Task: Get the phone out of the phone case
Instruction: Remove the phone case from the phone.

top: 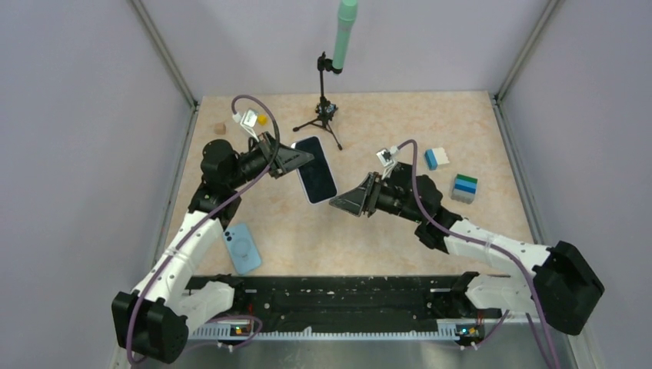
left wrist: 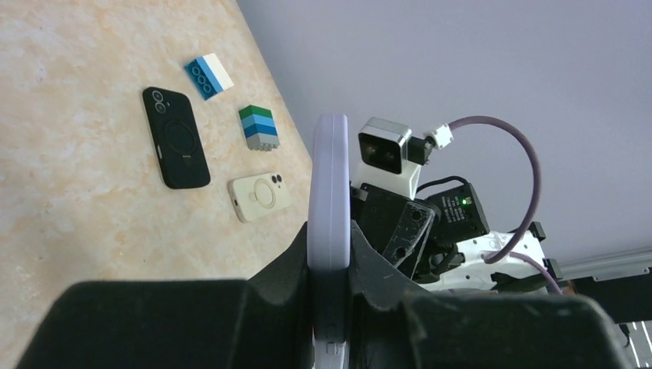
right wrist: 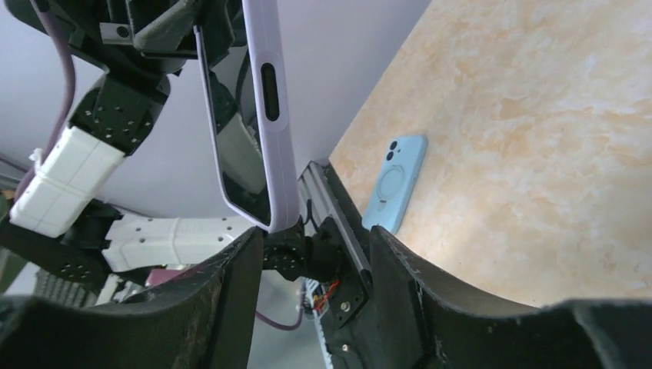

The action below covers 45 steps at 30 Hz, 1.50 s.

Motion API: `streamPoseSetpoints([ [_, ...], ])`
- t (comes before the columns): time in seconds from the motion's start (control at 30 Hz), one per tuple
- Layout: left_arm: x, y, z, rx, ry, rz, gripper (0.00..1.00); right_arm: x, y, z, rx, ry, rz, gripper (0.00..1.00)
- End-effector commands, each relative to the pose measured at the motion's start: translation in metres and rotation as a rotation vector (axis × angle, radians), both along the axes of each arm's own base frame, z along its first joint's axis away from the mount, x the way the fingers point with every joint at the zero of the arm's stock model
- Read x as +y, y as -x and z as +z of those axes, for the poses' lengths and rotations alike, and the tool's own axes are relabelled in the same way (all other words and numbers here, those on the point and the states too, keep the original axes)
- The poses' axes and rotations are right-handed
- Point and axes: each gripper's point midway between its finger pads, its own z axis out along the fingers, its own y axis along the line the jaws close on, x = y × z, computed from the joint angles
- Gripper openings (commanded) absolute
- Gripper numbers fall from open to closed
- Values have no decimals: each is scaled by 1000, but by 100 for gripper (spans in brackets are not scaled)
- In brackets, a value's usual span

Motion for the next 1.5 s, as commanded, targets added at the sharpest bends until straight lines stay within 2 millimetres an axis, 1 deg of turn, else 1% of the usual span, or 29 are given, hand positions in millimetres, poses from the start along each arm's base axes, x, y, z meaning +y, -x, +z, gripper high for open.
streamPoseSetpoints([
  [0.0,-4,5,50,-132,82,-40,0,3,-1,69,-84,-246,88,50],
  [0.03,-4,4,50,-131,80,-40,0,4,1,69,-74,-260,108,50],
  [0.07,-4,2,48,-126,75,-36,0,5,4,74,-89,-281,135,52],
  [0.1,-4,0,47,-122,69,-29,0,5,7,76,-100,-298,159,56],
  [0.17,-3,-4,45,-113,64,-11,0,5,13,80,-118,-318,198,70],
  [0.2,-3,-5,45,-113,64,-5,0,5,14,79,-120,-317,209,75],
  [0.23,-2,-7,45,-111,65,3,0,5,13,77,-112,-311,210,77],
  [0.27,-2,-8,45,-112,66,9,0,7,9,77,-100,-306,210,77],
  [0.3,-2,-8,46,-115,68,11,0,8,6,77,-88,-301,214,73],
  [0.33,-2,-10,46,-114,69,16,0,9,1,75,-67,-296,216,68],
  [0.47,-3,-12,46,-153,46,9,0,11,-13,73,50,-300,228,41],
  [0.53,-3,-12,44,-194,17,2,0,15,-18,63,134,-274,233,28],
  [0.6,-3,-9,45,-272,-11,-14,0,19,-20,50,216,-241,236,14],
  [0.63,-2,-9,46,-311,-28,-7,0,20,-22,44,249,-229,233,5],
  [0.67,-1,-9,45,-349,-51,-1,0,21,-23,41,274,-225,233,0],
  [0.7,1,-9,44,-388,-77,9,0,22,-24,37,303,-221,233,0],
  [0.83,7,-7,38,-513,-154,40,0,25,-25,32,386,-243,250,0],
  [0.9,9,-7,33,-525,-170,50,0,26,-24,33,405,-257,269,0],
  [0.93,9,-7,33,-522,-171,55,0,27,-25,32,410,-258,271,2],
  [0.97,9,-7,32,-516,-168,53,0,27,-26,30,408,-253,268,7],
  [1.0,9,-6,33,-512,-160,52,0,28,-27,29,402,-245,266,16],
  [1.03,9,-7,34,-501,-149,59,0,28,-27,28,388,-244,264,29],
  [1.1,10,-7,36,-473,-127,74,0,26,-28,27,346,-243,251,41],
  [1.13,11,-8,37,-452,-116,89,0,25,-28,28,315,-242,245,44],
  [1.27,14,-11,37,-348,-86,119,0,15,-19,38,160,-279,252,44],
  [1.33,15,-14,32,-266,-91,133,0,6,-13,44,64,-301,249,44],
  [1.37,14,-15,30,-235,-87,126,0,3,-11,45,27,-299,245,43],
  [1.47,8,-14,27,-142,-54,86,0,-2,-13,39,-27,-241,210,39],
])
